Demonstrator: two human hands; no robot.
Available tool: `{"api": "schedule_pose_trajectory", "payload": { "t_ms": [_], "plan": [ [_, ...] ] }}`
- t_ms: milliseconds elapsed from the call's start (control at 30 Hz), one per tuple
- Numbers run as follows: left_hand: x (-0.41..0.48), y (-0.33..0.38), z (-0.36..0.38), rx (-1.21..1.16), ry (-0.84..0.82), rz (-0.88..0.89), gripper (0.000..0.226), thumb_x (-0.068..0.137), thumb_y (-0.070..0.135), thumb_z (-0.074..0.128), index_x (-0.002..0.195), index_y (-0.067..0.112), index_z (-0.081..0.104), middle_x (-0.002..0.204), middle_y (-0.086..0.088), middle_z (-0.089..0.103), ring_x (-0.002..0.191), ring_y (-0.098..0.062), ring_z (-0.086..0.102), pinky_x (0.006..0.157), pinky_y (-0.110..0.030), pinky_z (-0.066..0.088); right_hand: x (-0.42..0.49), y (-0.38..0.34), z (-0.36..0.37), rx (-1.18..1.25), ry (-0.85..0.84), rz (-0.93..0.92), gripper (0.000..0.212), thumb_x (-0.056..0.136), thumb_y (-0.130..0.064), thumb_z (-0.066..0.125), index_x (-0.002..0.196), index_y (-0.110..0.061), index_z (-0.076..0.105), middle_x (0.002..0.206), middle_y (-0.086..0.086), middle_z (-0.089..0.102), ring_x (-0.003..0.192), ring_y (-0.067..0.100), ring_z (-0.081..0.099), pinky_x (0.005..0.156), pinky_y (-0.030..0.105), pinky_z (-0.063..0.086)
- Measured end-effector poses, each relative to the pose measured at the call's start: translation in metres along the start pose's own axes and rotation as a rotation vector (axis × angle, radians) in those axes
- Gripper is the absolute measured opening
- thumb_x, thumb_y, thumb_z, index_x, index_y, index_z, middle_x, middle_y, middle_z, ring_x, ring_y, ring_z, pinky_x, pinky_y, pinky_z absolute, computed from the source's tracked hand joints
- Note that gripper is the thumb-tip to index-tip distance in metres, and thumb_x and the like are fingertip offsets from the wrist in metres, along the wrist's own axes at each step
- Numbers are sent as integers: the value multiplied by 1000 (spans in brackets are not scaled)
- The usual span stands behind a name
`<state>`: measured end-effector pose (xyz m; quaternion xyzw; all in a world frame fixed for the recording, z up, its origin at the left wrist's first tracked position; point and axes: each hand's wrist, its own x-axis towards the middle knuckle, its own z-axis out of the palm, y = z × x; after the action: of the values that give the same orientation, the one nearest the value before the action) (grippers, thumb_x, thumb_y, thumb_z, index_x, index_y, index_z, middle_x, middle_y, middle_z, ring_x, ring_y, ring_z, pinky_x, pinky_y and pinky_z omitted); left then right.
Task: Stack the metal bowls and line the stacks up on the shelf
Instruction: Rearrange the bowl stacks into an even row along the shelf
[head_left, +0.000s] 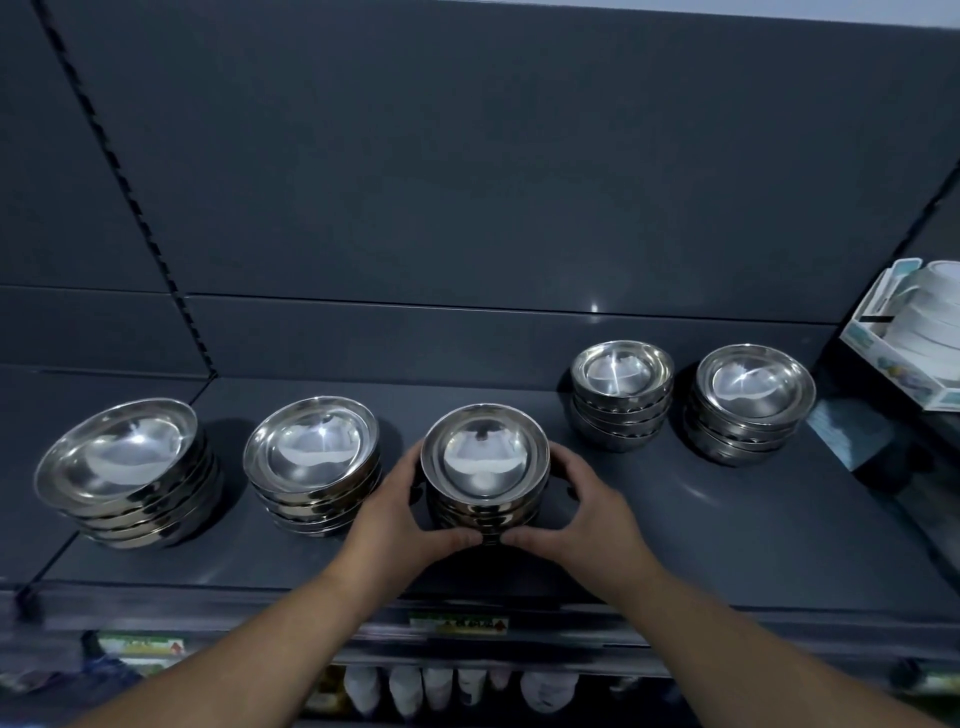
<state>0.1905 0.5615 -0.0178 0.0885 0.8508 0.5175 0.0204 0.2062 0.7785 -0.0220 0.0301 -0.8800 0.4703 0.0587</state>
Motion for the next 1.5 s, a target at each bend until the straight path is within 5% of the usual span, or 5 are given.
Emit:
{"api": "schedule_pose_trajectory", "payload": {
  "t_ms": [367, 733, 933, 1200, 1500],
  "plan": [
    [1, 2, 1, 39, 1, -40, 99, 54, 35, 91, 138, 29, 40, 134, 11, 52, 123, -4, 46, 103, -19, 34, 0, -2, -4, 53, -18, -18, 98, 52, -40, 92, 138, -37, 45, 131, -28, 54, 124, -13, 44, 107, 17, 37],
    [0, 1, -2, 27, -4, 42, 100, 57, 29, 91, 140, 37, 36, 133, 20, 50, 122, 10, 43, 98, -4, 30, -2, 2, 0, 23, 10, -20, 91, 54, -36, 93, 130, -42, 44, 125, -27, 56, 116, -17, 46, 93, -4, 28],
    [0, 1, -1, -5, -21, 26, 99, 57, 23, 91, 137, 40, 35, 119, 35, 48, 105, 35, 37, 84, 9, 28, 0, 7, 3, 24, -2, 2, 96, 53, -39, 92, 135, -38, 44, 128, -23, 57, 122, -7, 48, 96, 1, 31],
    [0, 4, -1, -19, -19, -5, 101, 56, 22, 92, 140, 33, 36, 119, 29, 51, 106, 25, 45, 81, 10, 29, -2, 5, -1, 44, 1, 13, 93, 52, -40, 93, 131, -45, 44, 126, -24, 58, 121, -7, 48, 102, 9, 35],
    [0, 7, -1, -40, 19, -5, 108, 54, 37, 90, 145, 33, 33, 139, 14, 50, 130, 2, 42, 112, -24, 32, 0, -1, -6, 76, 15, -7, 98, 52, -46, 91, 138, -35, 46, 131, -26, 56, 123, -13, 46, 108, 18, 37]
  ]
}}
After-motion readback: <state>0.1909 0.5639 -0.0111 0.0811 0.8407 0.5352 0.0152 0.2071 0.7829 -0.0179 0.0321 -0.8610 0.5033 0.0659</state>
